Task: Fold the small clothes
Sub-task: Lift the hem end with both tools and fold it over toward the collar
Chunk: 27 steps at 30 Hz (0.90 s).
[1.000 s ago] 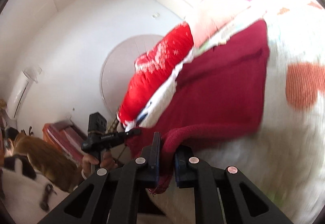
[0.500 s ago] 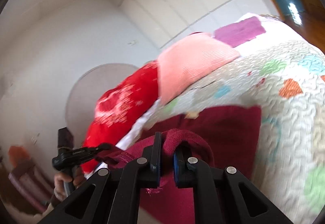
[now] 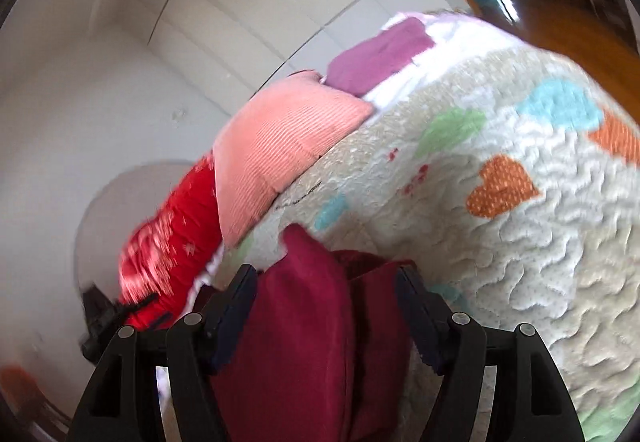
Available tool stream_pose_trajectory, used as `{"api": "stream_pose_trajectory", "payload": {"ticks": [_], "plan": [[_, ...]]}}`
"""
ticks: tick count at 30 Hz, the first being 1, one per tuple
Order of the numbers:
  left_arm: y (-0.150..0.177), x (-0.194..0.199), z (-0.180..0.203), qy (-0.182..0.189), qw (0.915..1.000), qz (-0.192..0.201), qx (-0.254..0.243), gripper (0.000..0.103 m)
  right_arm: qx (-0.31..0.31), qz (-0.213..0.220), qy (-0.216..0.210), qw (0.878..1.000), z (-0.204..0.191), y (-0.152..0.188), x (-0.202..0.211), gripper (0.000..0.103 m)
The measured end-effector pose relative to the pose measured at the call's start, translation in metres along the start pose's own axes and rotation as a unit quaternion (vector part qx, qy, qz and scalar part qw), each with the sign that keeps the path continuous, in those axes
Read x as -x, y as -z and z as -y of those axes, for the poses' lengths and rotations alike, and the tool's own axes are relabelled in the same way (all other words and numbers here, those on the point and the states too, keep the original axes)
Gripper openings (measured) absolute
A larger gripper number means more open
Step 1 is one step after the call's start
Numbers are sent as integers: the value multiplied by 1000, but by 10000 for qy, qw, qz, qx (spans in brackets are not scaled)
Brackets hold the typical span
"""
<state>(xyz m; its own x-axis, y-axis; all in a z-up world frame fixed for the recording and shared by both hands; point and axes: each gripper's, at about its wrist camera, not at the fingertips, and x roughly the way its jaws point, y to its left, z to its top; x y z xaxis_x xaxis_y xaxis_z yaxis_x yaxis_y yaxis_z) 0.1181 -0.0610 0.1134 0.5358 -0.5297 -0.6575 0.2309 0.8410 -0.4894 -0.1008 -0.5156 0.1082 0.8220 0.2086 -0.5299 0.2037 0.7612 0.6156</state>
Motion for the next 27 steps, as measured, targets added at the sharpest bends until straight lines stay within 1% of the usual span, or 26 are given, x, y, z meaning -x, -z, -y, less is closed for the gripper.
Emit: {"api": "stream_pose_trajectory", "payload": {"ticks": [2, 4, 6, 7, 8, 9, 11, 12, 13, 14, 15, 17, 18, 20, 21, 22, 24, 25, 27], "plan": [[4, -9, 1, -236, 9996, -96, -149, 79, 466, -92, 246, 9986, -17, -1, -10, 69], [10, -24, 3, -435, 9984, -253, -259, 79, 793, -209, 395, 9959, -29, -7, -33, 69], [16, -39, 4, -577, 9970, -422, -306, 79, 1113, -404, 750, 9901, -37, -3, -60, 68], [19, -47, 3, -683, 9958, -520, -323, 79, 1304, -638, 1040, 9839, -39, -3, -79, 47], [20, -55, 3, -877, 9939, -572, -354, 79, 1426, -790, 1164, 9797, -40, -1, -92, 7], [21, -60, 3, -1033, 9923, -556, -389, 79, 1521, -828, 1221, 9773, -41, 1, -98, 8], [19, -73, 4, -1300, 9888, -451, -579, 79, 1734, -627, 1301, 9742, -44, 0, -102, 8], [17, -79, 4, -1410, 9870, -431, -636, 79, 1799, -448, 1409, 9725, -44, -2, -102, 8], [16, -86, 1, -1516, 9854, -424, -648, 79, 1714, -358, 1525, 9727, -39, -5, -104, 8], [14, -91, -1, -1563, 9848, -454, -609, 79, 1611, -407, 1603, 9730, -34, -6, -108, 8], [13, -95, -4, -1585, 9846, -500, -536, 79, 1446, -546, 1721, 9729, -25, -6, -116, 8], [12, -91, -7, -1544, 9858, -449, -478, 79, 1276, -731, 1798, 9727, -14, -5, -125, 10], [10, -86, -9, -1502, 9869, -385, -441, 79, 1235, -683, 1819, 9731, -14, -6, -120, 12], [9, -75, -11, -1478, 9879, -293, -363, 79, 1191, -545, 1965, 9717, -18, -10, -104, 28], [8, -68, -15, -1427, 9891, -251, -270, 79, 1195, -459, 1969, 9720, -22, -10, -95, 30], [8, -66, -15, -1366, 9901, -243, -202, 79, 1218, -372, 1891, 9737, -28, -9, -85, 30], [7, -61, -15, -1273, 9914, -245, -160, 79, 1417, -324, 1511, 9778, -44, -5, -66, 30], [7, -61, -12, -1325, 9907, -233, -225, 79, 1589, -400, 1342, 9773, -53, -1, -63, 30], [5, -67, -9, -1571, 9869, -190, -325, 79, 1912, -628, 1231, 9718, -69, 9, -67, 30]]}}
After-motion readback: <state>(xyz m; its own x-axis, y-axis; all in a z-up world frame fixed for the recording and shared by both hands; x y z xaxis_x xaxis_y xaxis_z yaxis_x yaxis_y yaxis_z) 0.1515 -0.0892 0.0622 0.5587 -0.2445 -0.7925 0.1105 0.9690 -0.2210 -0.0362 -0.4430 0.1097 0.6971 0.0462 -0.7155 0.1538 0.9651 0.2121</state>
